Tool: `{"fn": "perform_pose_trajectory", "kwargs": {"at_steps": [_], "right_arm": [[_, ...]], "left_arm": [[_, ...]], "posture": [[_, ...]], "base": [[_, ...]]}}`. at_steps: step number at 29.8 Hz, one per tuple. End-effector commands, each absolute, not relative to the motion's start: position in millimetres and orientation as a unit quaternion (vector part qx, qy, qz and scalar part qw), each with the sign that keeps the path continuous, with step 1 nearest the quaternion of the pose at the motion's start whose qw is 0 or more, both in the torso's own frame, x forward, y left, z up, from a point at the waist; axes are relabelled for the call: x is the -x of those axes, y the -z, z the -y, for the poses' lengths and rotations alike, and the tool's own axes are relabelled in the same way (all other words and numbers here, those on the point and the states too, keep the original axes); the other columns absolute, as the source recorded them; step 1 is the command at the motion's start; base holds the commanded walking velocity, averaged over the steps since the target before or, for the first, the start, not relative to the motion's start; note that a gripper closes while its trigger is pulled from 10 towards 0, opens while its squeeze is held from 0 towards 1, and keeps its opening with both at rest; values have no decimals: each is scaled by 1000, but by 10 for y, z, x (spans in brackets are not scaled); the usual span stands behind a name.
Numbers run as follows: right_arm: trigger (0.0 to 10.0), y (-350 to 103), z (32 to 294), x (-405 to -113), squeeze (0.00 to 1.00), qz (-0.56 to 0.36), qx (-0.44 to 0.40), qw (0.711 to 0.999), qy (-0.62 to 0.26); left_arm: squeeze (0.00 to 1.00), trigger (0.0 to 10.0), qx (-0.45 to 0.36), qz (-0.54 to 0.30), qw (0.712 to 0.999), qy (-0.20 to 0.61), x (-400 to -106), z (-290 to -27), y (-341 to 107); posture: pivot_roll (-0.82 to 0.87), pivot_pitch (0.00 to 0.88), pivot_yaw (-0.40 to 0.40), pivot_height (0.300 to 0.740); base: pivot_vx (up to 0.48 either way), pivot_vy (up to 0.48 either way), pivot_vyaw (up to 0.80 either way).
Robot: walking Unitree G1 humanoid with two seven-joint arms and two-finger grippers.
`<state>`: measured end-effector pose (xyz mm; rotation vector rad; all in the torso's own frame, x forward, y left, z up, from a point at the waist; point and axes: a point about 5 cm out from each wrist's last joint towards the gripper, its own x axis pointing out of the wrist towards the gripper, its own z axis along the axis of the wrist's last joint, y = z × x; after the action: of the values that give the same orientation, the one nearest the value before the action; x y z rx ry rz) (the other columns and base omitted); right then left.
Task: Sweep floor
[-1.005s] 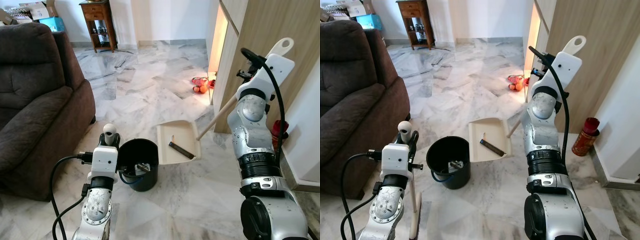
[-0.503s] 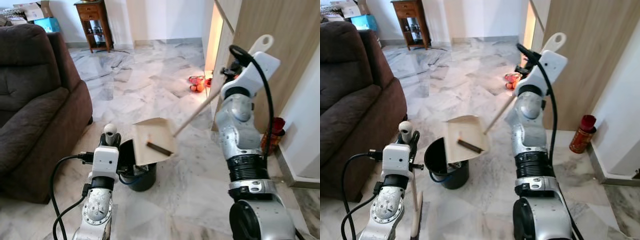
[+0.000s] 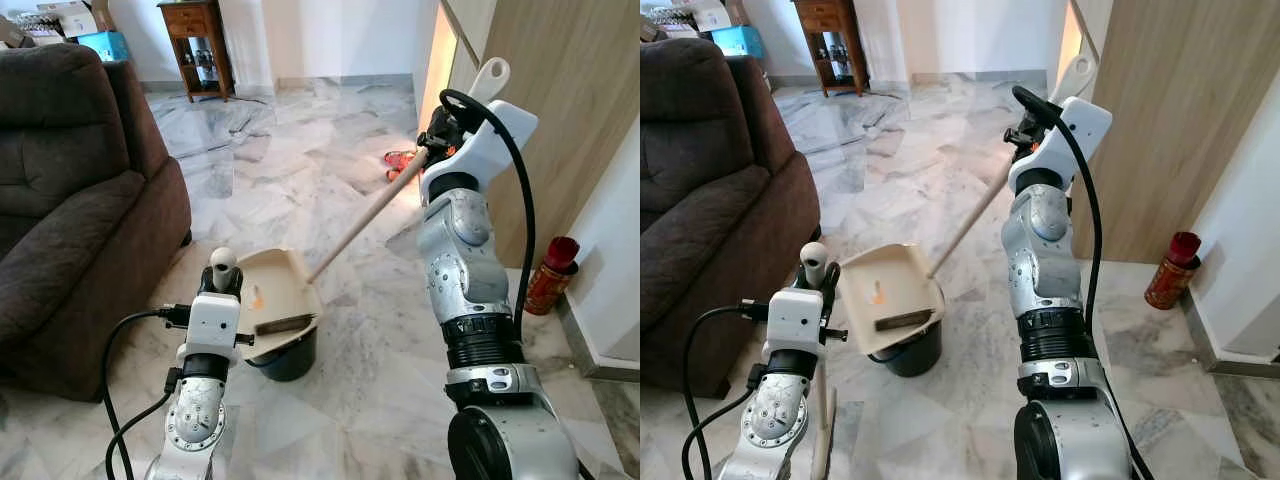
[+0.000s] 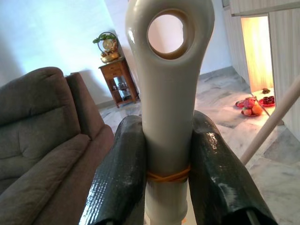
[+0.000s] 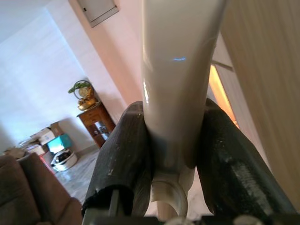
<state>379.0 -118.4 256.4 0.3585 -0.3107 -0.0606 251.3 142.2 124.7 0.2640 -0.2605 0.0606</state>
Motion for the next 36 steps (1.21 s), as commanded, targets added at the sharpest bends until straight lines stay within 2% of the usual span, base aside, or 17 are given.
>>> {"fn": "perform_pose_trajectory", "kwargs": {"at_steps": [1,19,26,31,36], "right_arm": [[10000,-2747,1148,-3733,0,199,-190,961,14],[10000,-2715,1058,-3714,0,192,-188,963,-13],[10000,-2728,1020,-3706,0,196,-173,965,-27],[10000,-2725,1001,-3700,0,196,-173,965,-34],[10000,-2714,994,-3701,0,192,-179,964,-36]], "left_arm": [[0,10000,-146,151,977,-27,-2498,-1432,-1330],[0,10000,-146,150,978,-29,-2492,-1418,-1328],[0,10000,-145,150,978,-29,-2494,-1415,-1326],[0,10000,-145,150,978,-28,-2494,-1411,-1324],[0,10000,-145,150,978,-27,-2496,-1412,-1325]], "posture": [[-149,0,96,740],[-146,0,91,740],[-147,0,89,740],[-148,0,90,740],[-147,0,91,740]], "base": [[0,0,0],[0,0,0],[249,0,0],[252,0,734],[253,0,0]]}}
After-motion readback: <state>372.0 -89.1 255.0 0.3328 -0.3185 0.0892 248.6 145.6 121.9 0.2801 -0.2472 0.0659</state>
